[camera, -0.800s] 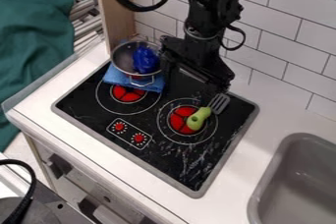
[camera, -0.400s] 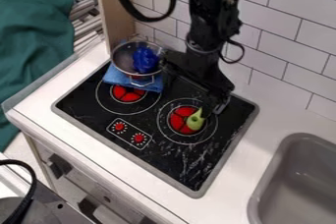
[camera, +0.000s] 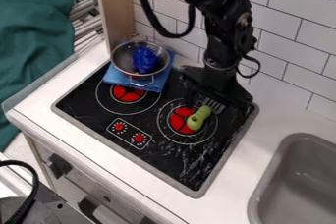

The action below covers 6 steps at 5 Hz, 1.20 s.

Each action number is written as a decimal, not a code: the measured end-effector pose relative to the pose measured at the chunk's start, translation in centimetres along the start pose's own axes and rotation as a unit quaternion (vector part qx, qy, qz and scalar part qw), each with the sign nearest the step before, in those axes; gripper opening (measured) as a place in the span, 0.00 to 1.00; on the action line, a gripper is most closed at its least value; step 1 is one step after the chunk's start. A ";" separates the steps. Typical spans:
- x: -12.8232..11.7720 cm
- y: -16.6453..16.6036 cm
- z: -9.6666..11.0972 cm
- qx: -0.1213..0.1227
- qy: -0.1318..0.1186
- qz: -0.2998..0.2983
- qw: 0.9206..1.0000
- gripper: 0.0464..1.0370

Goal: Move green spatula to the left burner

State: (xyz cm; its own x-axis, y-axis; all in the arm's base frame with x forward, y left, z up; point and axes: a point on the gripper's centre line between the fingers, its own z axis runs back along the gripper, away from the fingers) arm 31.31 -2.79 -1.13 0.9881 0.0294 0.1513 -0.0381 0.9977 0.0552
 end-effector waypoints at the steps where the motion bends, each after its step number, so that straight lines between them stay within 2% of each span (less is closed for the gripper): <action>1: -0.1 -0.2 -1.6 -0.005 0.008 0.003 1.000 0.97; 2: 0.2 0.4 -2.6 0.000 0.017 0.007 1.000 0.97; 3: 0.6 0.9 -3.3 -0.003 0.024 0.007 1.000 0.92; 5: 0.8 0.7 -3.4 0.010 0.008 0.012 1.000 0.33; 6: 0.3 1.1 -2.9 0.023 -0.010 0.004 1.000 0.24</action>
State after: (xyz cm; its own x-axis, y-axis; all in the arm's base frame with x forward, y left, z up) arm 32.05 -1.56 -3.90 0.9845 0.0355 0.1718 -0.0533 0.9936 0.0997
